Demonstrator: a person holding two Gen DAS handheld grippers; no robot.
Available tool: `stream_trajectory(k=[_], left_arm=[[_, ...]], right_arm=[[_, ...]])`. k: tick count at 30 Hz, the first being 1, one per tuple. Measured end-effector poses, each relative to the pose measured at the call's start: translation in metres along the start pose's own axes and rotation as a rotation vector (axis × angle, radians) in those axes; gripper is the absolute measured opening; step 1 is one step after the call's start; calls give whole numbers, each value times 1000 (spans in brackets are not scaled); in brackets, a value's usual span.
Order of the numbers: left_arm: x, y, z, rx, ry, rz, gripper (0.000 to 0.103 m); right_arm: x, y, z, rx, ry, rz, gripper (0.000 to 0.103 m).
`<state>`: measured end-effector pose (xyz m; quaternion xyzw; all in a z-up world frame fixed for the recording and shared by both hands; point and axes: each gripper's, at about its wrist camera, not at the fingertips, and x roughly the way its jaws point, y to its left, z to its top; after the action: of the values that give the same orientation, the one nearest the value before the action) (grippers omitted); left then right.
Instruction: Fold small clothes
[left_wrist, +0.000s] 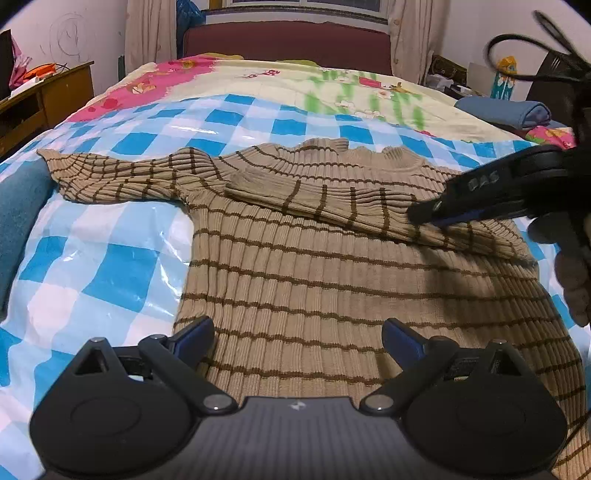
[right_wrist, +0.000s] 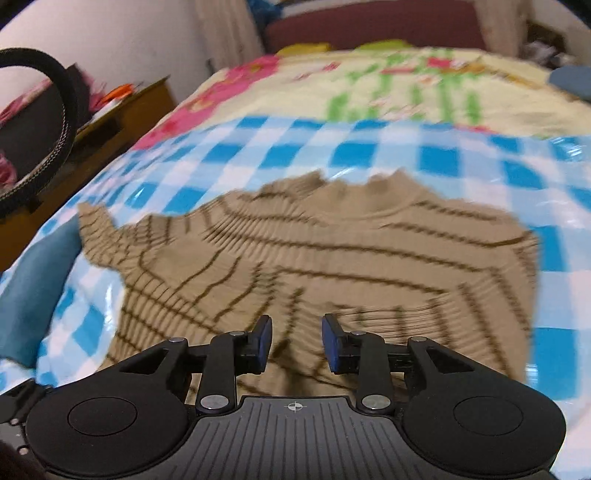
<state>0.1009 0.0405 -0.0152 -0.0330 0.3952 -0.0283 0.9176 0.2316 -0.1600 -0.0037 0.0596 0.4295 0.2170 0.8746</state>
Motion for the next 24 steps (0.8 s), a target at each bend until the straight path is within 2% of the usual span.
stream_trajectory(k=[3,5,7,9,11,13,15,21,24], left_arm=[[-1,1,0,1,-10,4,102],[-1,3,-1,-2,-14,-1,102],[0,5,-2,-7,-14,-7,102],[-1,6,-3,-10,-17,-7,102],[-1,8,-3,-16,-20,-7,102],[-2,10,-2,-23,-24,-8,102],[-2,11,-2,-25,-29,-6,102],[-1,13,-4,-20,-26,-12,102],[1,15,-5,-28,-22,-21,102]], right_arm=[[9,11,-5,-54,93,73,28],[7,29,-15,-158,172,145,28],[3,41,-26,-240,217,149,27],[-2,45,-27,-255,208,128,27],[-11,41,-17,-221,138,121,27],[-14,36,-2,-200,63,68,30],[-11,40,8,-218,33,55,30],[32,80,18,-340,84,106,30],[52,91,23,-351,96,130,30]])
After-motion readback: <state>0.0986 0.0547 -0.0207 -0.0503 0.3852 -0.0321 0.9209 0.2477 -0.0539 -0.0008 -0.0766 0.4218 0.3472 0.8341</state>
